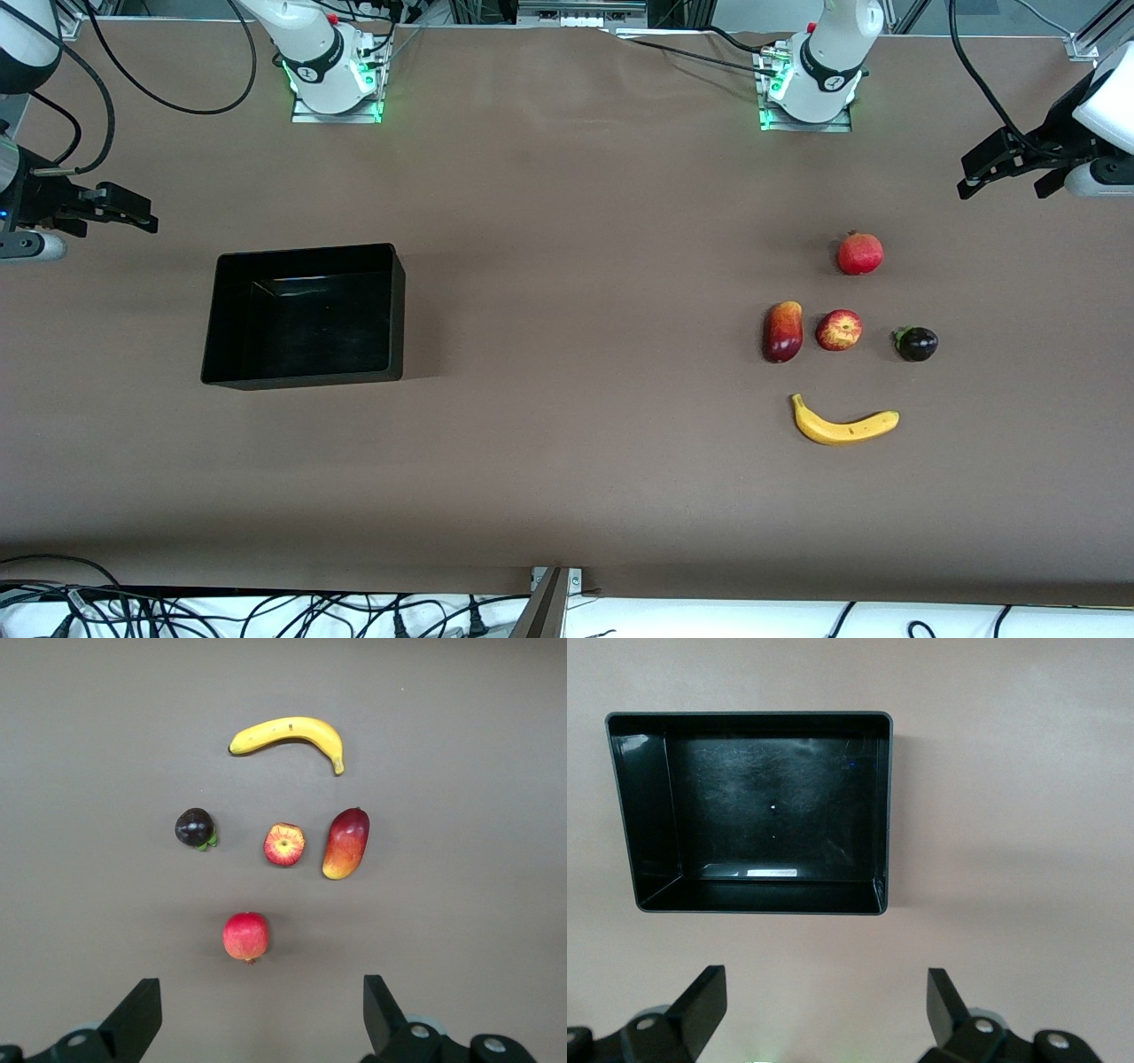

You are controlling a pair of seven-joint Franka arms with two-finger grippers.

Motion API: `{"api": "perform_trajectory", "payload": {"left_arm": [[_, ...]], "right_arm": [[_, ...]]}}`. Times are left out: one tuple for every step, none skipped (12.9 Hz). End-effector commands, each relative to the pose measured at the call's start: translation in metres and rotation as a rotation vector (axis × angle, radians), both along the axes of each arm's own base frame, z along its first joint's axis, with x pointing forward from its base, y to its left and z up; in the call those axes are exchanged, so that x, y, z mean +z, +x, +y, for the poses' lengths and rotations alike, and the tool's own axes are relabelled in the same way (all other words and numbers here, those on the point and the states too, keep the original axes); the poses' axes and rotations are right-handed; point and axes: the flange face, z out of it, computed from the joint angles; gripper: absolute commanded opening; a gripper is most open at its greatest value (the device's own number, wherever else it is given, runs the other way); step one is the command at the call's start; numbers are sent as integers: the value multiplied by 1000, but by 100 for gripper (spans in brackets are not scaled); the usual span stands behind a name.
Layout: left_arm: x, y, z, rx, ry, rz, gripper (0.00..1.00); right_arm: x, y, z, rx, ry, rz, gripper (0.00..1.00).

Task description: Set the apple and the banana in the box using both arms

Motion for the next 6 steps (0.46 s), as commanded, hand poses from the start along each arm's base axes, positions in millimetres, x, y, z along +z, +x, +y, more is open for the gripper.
{"api": "perform_trajectory", "payload": {"left_arm": [[6, 3, 0, 5, 22, -10, 100], [6, 3, 0, 5, 22, -10, 100], [6, 3, 0, 5, 22, -10, 100], [6, 3, -1, 4, 23, -10, 100], [6, 3, -1, 5, 23, -12, 100], [6, 3, -1, 5, 23, -10, 100]], "right_arm": [[4, 3, 2, -11, -14, 7, 100], [-1, 4, 0, 0, -10, 19, 100], [-4, 5, -2, 3, -12, 25, 100], [-8, 8, -5, -1, -17, 26, 100], [-16, 11, -7, -4, -17, 35, 100], [-25, 17, -6, -10, -18, 47, 100]]}}
